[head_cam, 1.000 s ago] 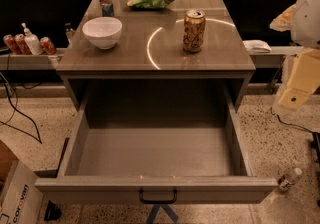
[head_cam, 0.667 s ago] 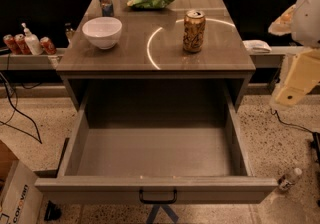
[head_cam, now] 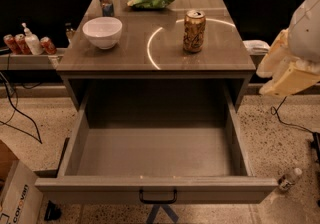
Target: Close top drawer
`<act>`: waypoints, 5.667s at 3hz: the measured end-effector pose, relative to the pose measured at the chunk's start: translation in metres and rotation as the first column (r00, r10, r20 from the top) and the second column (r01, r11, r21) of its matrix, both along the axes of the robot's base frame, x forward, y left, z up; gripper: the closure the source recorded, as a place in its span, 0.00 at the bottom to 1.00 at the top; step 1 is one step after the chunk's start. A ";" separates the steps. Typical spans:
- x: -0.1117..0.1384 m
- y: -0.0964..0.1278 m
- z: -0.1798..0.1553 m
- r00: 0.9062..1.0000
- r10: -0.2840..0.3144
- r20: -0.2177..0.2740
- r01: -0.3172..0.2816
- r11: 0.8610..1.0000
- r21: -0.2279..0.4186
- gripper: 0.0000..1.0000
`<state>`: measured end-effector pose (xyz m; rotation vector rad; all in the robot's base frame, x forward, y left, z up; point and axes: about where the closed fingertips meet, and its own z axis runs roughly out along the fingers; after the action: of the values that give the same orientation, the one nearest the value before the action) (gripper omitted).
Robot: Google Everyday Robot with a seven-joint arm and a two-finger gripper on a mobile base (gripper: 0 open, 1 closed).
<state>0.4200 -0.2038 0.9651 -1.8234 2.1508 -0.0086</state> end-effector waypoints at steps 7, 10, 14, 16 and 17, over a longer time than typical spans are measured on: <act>-0.069 0.053 -0.121 0.961 0.269 -0.071 -0.259 0.958 0.125 1.00; -0.095 0.056 -0.192 0.962 0.233 -0.143 -0.205 0.960 0.189 1.00; -0.105 0.030 -0.287 0.955 0.069 -0.288 -0.001 0.973 0.231 1.00; -0.065 0.018 -0.306 0.964 0.041 -0.263 0.020 0.974 0.224 1.00; -0.054 0.023 -0.312 0.972 0.016 -0.233 0.037 0.975 0.221 1.00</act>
Offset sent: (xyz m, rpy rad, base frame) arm -0.0560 0.0182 -0.0735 0.0729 0.0444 0.1696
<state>0.3655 -0.1809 0.6535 -1.7553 2.2096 0.4496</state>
